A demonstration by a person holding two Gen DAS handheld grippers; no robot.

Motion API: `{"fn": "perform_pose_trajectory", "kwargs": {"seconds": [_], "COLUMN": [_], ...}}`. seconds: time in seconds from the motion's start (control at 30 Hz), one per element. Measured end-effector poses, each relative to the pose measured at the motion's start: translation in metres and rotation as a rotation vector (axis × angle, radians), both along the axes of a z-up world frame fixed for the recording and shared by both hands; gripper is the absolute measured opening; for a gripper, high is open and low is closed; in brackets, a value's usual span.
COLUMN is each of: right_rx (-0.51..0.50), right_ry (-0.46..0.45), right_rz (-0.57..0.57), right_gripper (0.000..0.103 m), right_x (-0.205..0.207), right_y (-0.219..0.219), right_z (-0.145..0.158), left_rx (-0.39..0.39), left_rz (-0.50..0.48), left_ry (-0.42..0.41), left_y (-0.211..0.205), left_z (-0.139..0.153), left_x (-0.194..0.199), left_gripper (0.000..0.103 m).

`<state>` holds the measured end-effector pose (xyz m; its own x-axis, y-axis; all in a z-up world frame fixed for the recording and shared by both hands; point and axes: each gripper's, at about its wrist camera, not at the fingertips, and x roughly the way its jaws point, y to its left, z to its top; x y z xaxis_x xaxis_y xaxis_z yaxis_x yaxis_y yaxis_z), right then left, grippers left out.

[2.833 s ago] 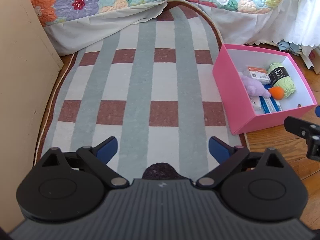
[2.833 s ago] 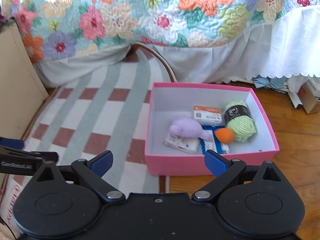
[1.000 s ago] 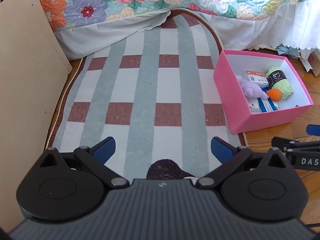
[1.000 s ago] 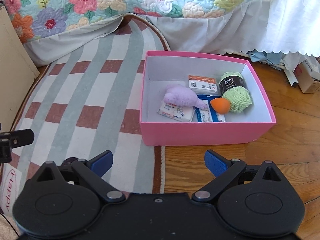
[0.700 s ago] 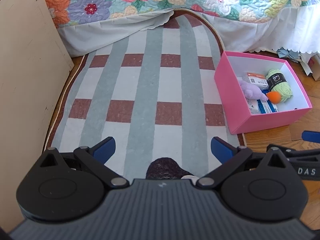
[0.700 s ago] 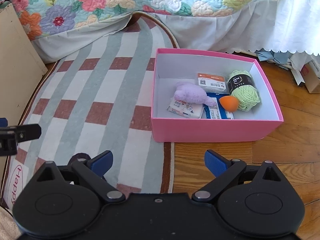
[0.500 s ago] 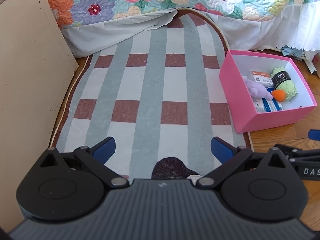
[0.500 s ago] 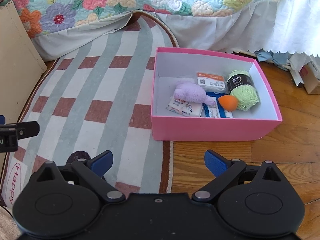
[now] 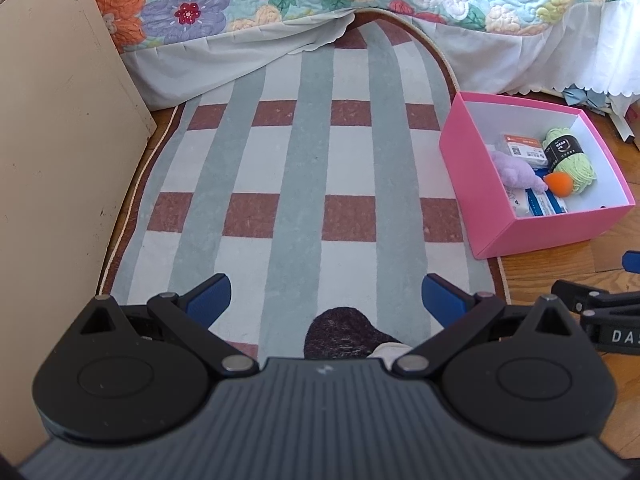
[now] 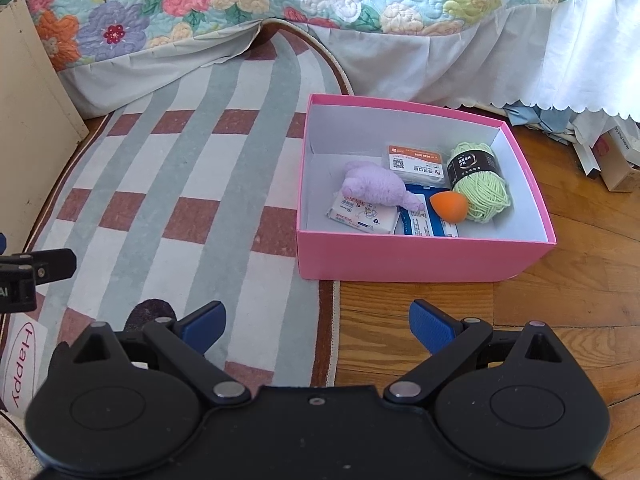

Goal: Organize objects

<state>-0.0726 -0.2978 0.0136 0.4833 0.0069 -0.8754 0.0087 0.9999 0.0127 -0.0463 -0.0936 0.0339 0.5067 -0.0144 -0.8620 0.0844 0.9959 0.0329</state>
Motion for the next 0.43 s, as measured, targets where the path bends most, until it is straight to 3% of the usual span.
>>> {"fn": "perform_pose_trajectory", "kwargs": {"seconds": [0.43], "right_rx": [-0.004], "right_ry": [-0.014], "right_rz": [0.004], "right_gripper": [0.100], "right_x": [-0.0021], "right_y": [0.0006], "right_z": [0.0046], "left_rx": [-0.012], "left_rz": [0.001], "left_ry": [0.003], "left_y": [0.0049], "left_z": [-0.0001], "left_x": [-0.0004], "left_gripper": [0.103]}}
